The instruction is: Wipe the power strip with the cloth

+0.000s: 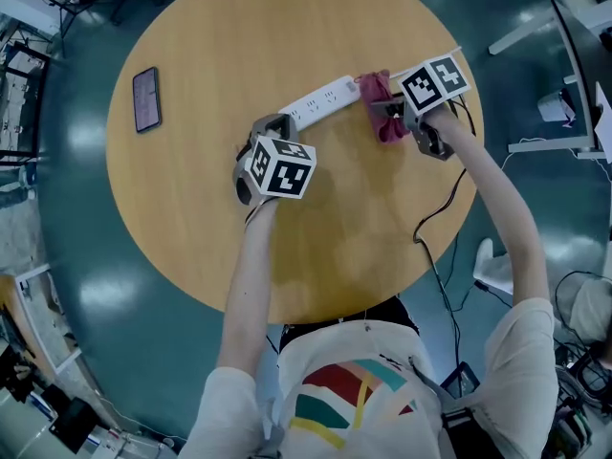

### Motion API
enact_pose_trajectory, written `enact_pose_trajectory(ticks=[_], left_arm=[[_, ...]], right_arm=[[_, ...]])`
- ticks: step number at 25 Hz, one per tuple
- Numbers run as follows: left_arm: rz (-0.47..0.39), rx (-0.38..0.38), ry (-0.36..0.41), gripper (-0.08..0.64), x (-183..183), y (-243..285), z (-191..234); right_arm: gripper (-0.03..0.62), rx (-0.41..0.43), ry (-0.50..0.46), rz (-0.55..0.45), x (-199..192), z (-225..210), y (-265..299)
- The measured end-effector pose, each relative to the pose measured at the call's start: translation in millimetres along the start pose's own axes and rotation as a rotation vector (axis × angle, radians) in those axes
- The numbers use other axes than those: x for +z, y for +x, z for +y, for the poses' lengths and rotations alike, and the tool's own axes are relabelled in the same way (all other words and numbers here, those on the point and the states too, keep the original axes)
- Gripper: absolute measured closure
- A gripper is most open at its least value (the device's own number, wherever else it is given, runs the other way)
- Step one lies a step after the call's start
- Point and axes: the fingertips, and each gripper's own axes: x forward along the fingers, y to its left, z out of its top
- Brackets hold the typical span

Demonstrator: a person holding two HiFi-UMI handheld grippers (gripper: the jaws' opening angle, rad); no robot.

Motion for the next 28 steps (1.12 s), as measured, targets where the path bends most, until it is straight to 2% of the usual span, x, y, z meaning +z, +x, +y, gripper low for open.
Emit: enact_pose_trajectory(ticks=[3, 5, 7, 12, 16, 19, 22, 28], left_arm=[[-0.057, 0.034, 0.047, 0.518, -4, -17, -6], [-0.113, 0.053, 0.011, 0.518, -12, -37, -6], [-0.125, 0.032, -0.047, 0.504, -27, -52, -9], [-0.045, -0.045, -0.095, 0.506, -67, -59, -32], [0.034, -0.070, -0.125, 0.516, -95, -56, -26], [0.025, -0.103, -0.189, 0.517, -101, -56, -15], [0.031, -0.131, -0.221, 0.517, -102, -59, -7], [0.028, -0.117, -0.187, 0.517, -107, -63, -7]], right_arm=[[0.553, 0.024, -0.011, -0.017, -15, 18, -14], [0.553, 0.044, -0.033, -0.026, -19, 38, -19], [0.553, 0.064, -0.054, -0.035, -13, 61, -16], [0.554, 0.088, -0.113, -0.024, 5, 107, 16], [0.552, 0.080, -0.144, 0.014, 26, 139, 59], [0.553, 0.063, -0.156, 0.051, 39, 157, 85], [0.553, 0.041, -0.156, 0.066, 49, 168, 100], [0.554, -0.021, -0.172, 0.103, 53, 173, 122]])
